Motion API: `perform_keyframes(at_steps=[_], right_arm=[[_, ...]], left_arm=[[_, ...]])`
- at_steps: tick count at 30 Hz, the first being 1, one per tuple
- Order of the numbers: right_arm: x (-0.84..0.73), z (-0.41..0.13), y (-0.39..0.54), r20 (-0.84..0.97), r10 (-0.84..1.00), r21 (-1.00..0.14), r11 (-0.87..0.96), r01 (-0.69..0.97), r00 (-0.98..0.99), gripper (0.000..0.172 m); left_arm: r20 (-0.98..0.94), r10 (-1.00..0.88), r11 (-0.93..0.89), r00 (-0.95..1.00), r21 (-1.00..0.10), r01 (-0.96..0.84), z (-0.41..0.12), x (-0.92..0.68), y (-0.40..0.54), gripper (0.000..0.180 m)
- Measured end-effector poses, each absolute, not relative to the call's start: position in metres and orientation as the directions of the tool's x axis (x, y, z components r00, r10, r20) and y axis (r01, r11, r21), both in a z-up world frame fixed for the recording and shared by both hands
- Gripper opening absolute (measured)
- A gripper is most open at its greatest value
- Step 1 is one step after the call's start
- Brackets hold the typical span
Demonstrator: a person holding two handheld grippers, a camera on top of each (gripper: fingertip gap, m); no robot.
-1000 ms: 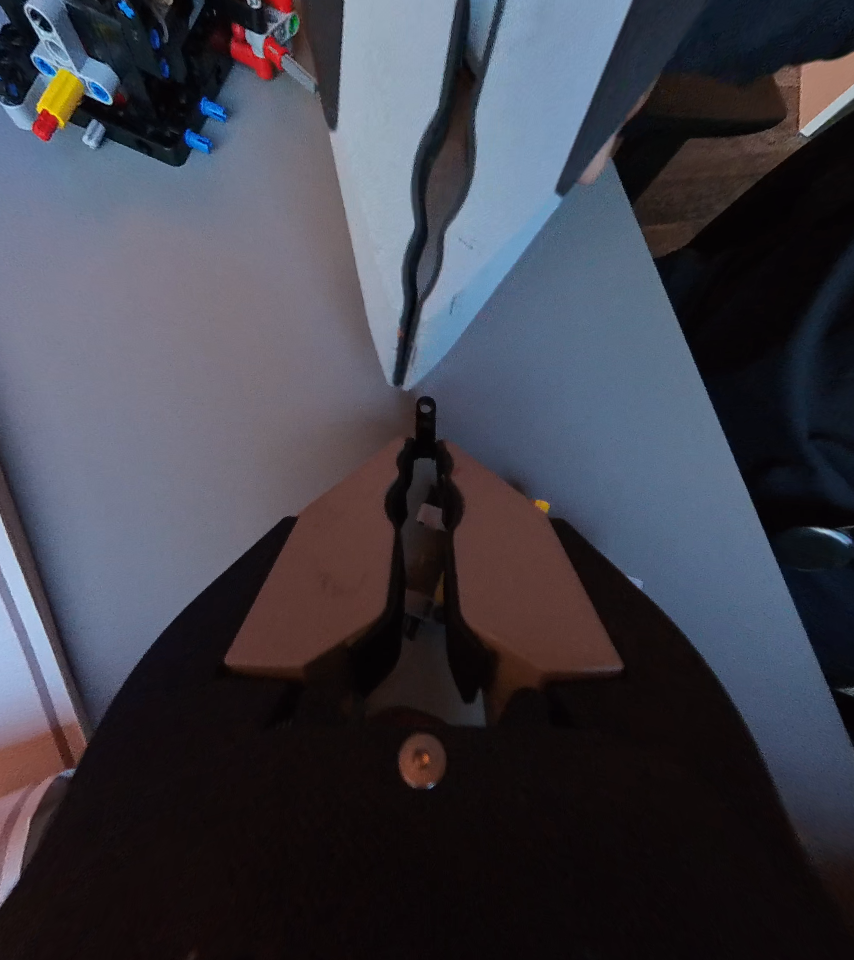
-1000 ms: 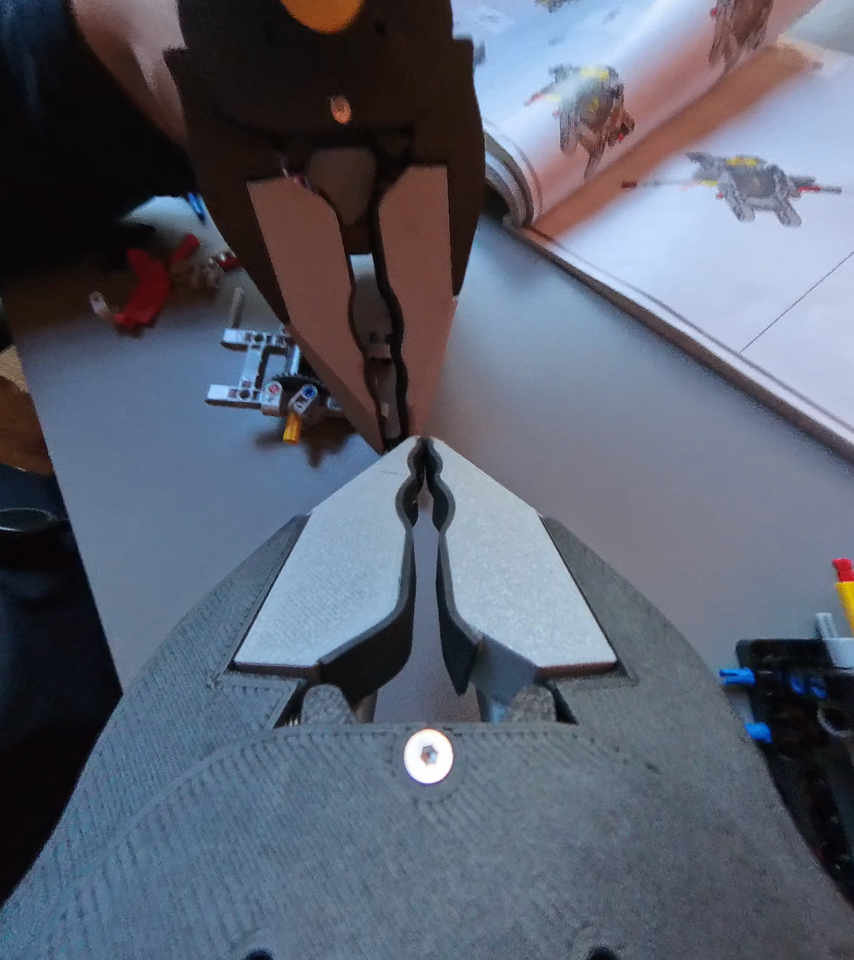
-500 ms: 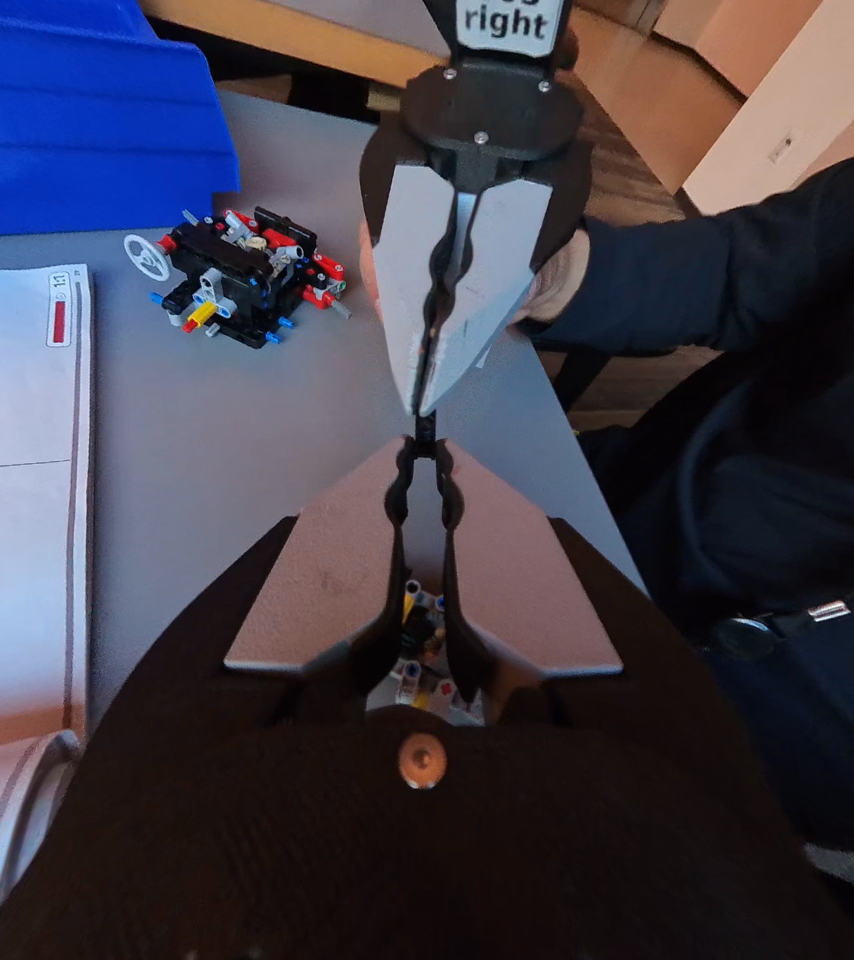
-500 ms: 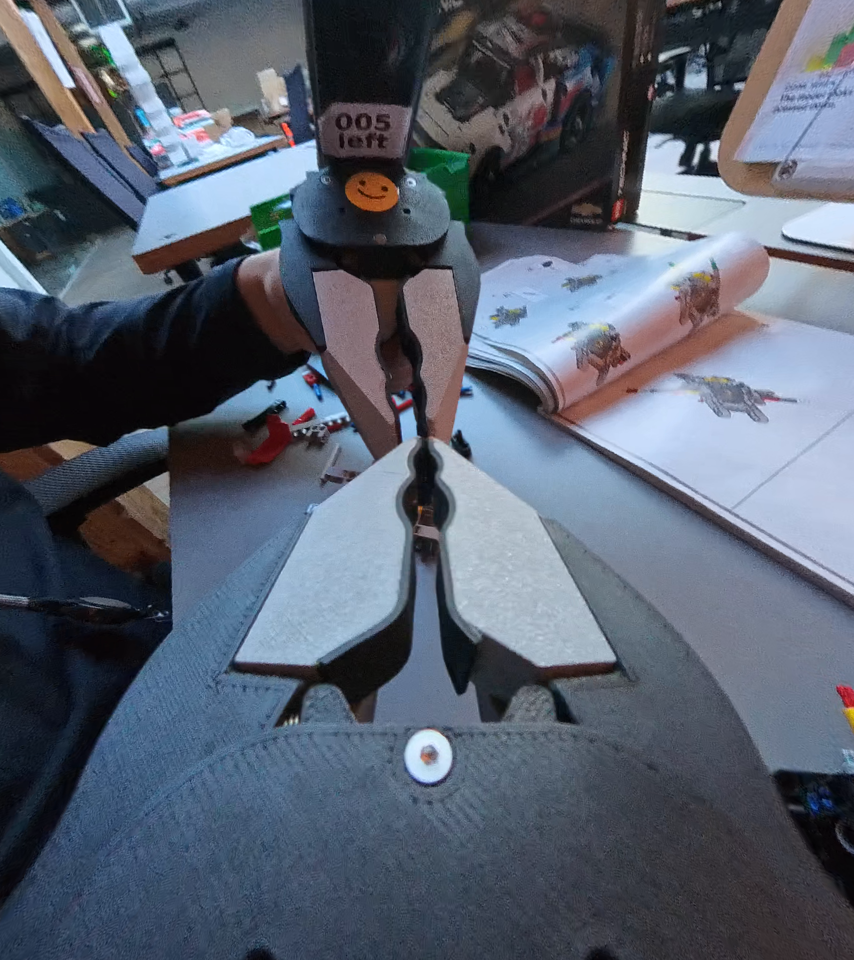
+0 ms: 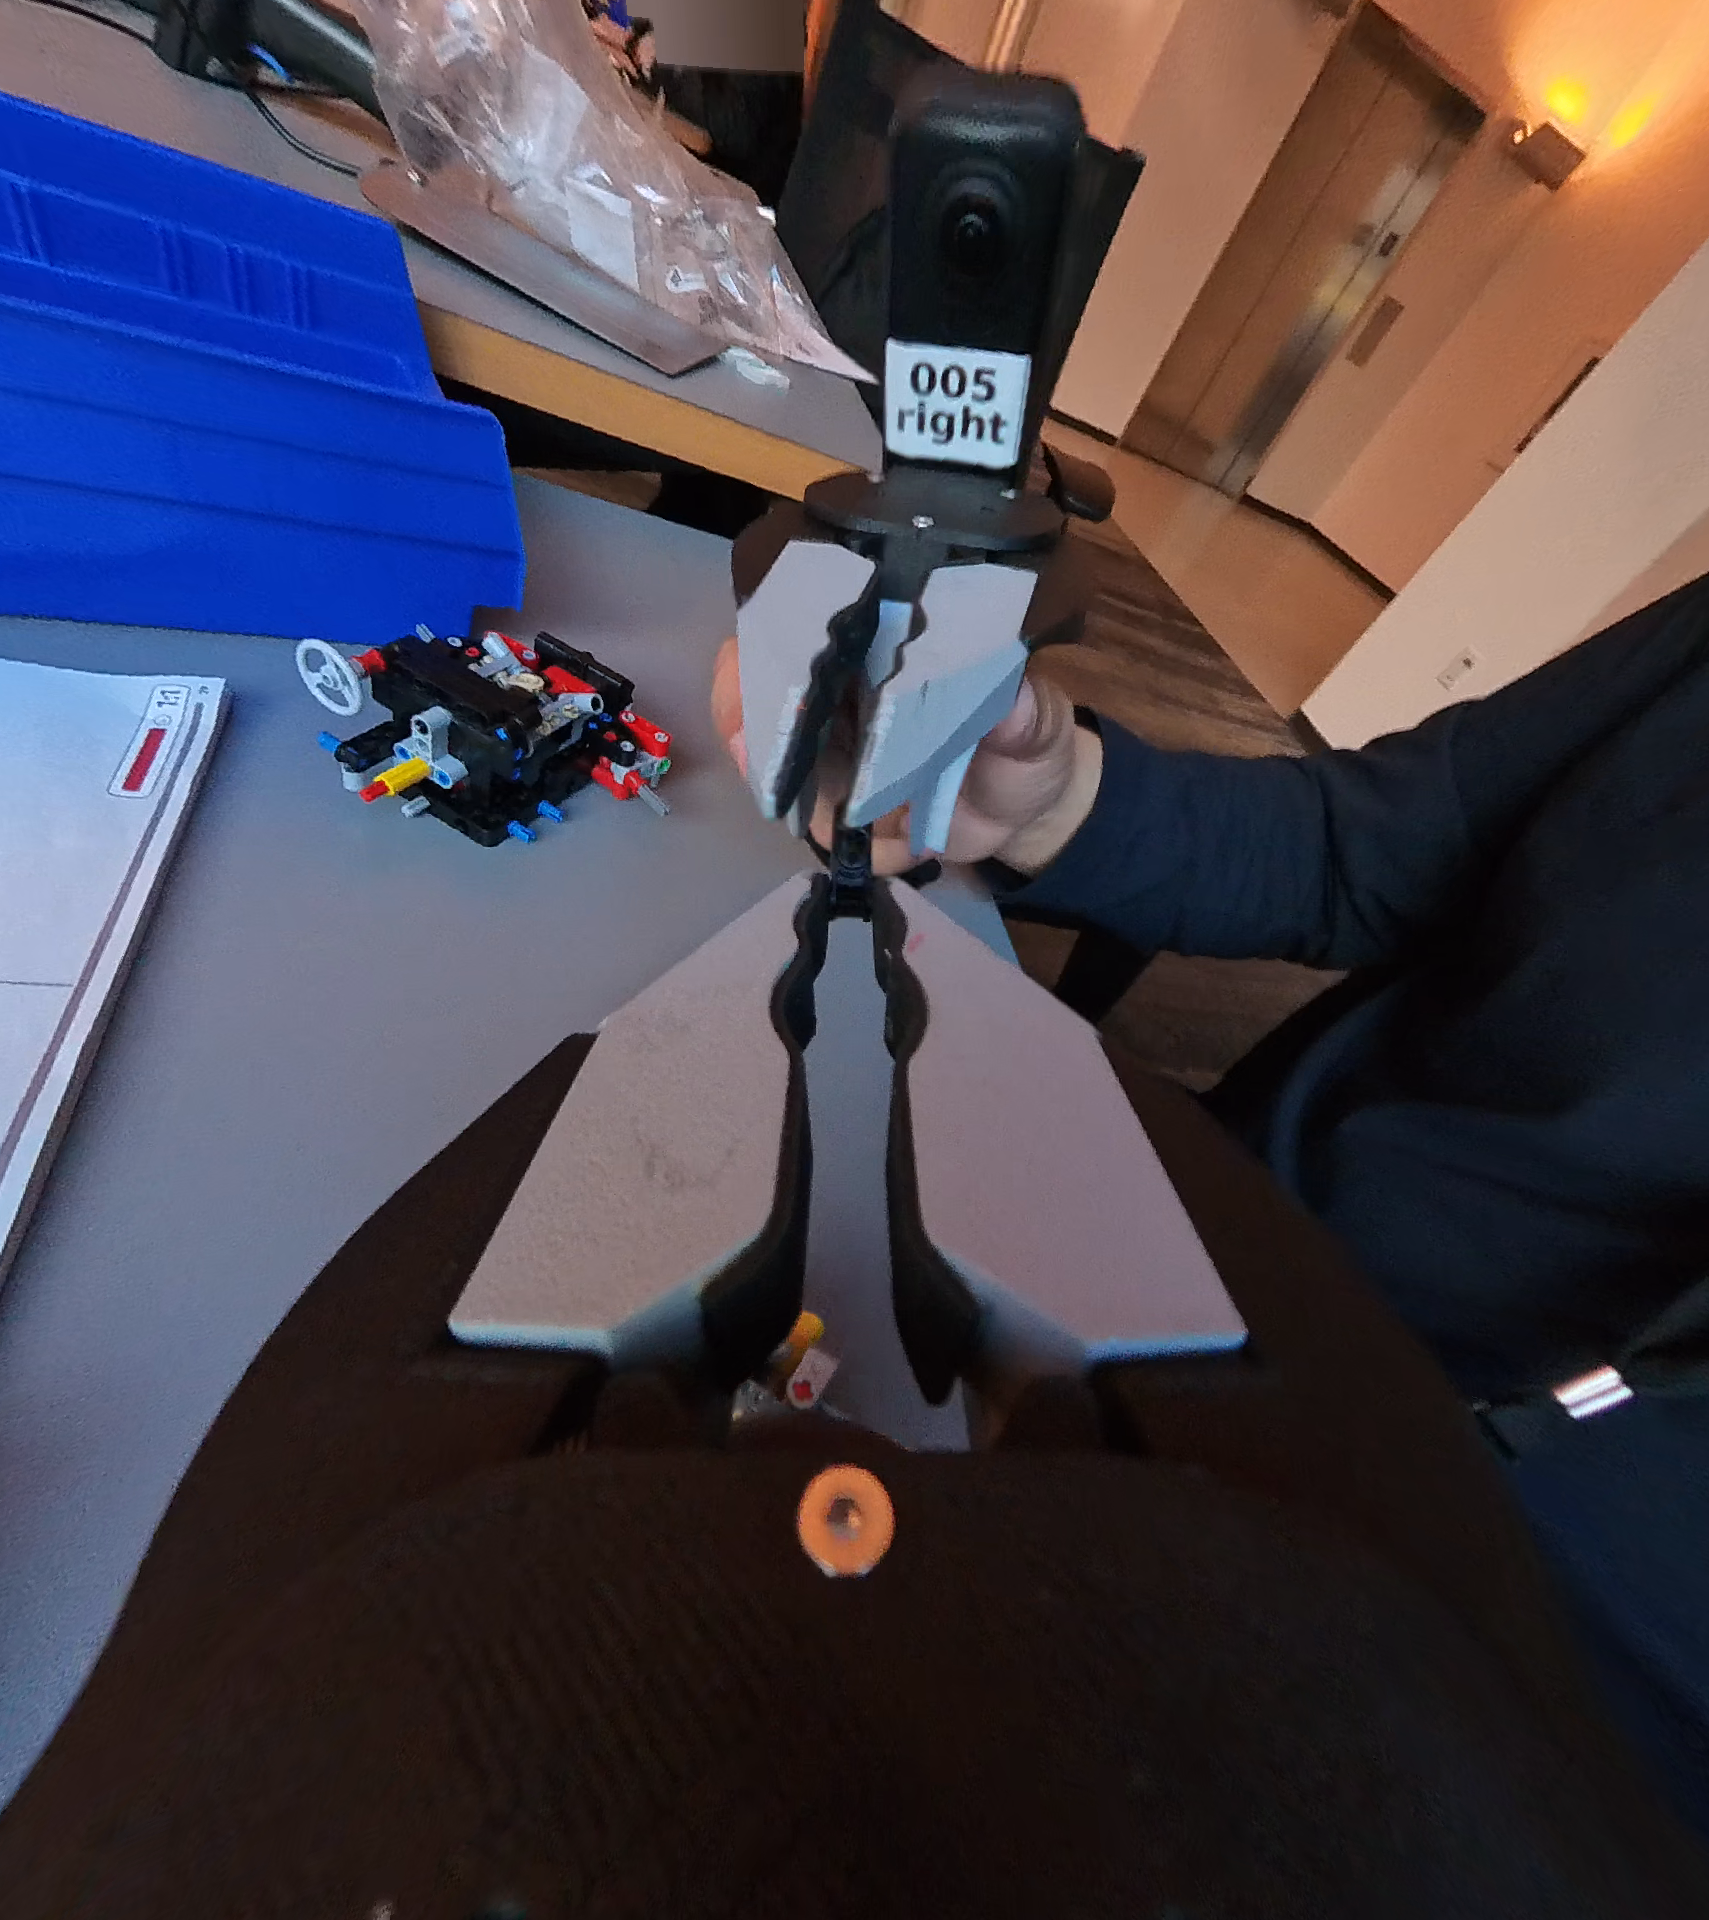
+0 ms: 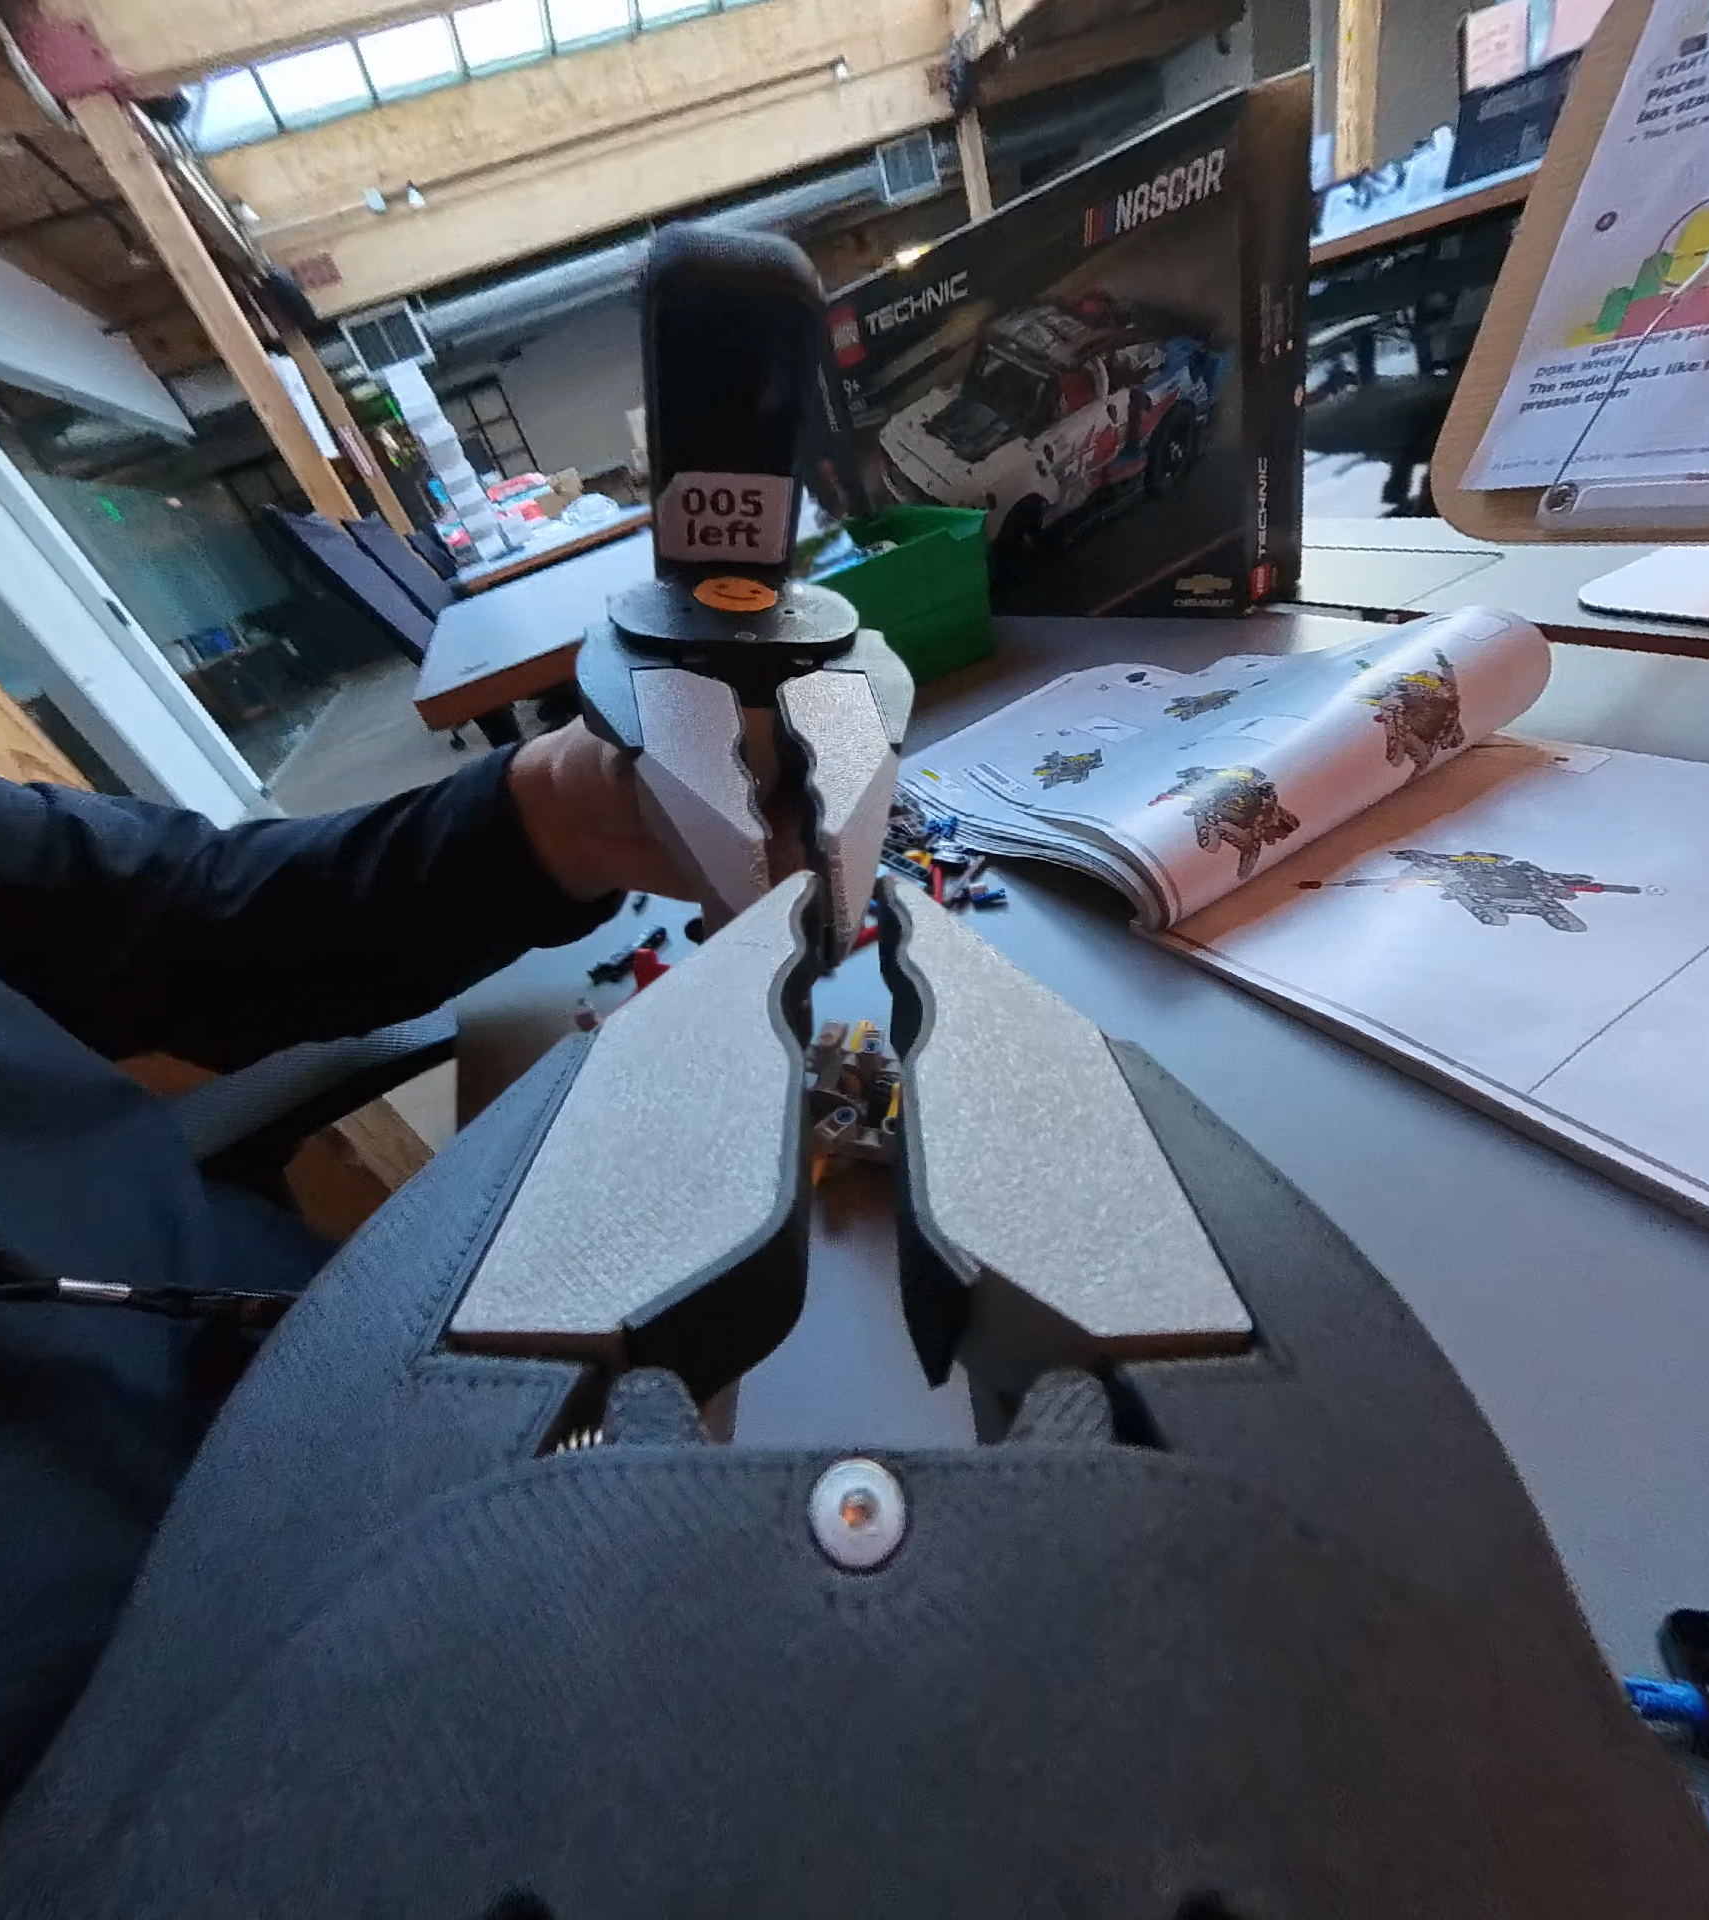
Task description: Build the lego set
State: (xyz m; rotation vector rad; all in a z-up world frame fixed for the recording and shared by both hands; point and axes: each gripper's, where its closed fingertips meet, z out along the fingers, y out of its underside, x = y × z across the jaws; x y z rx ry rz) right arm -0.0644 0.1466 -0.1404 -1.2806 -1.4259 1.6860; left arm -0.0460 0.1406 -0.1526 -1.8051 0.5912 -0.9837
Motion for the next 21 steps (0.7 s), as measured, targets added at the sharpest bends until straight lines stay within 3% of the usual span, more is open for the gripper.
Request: perform_keyframes(at_steps=[3,8,21], right_arm=[[-0.056,-0.141,0.146,-0.329,0.859,-0.944,-0.298,0.141,-0.392,0.016],[-0.051,-0.15,0.139,-0.337,0.85,-0.941,-0.3,0.154,-0.405,0.002],[-0.046,-0.152,0.13,-0.384,0.798,-0.921,-0.368,0.13,-0.464,0.011]], left_arm=[[0.376,-0.712,-0.406,0.593,-0.909,0.09,-0.149,-0.048,0.142,0.005],[0.415,-0.676,-0.409,0.609,-0.899,0.159,-0.15,-0.043,0.137,0.006],[0.516,-0.569,-0.447,0.64,-0.848,0.286,-0.158,-0.037,0.133,0.005]])
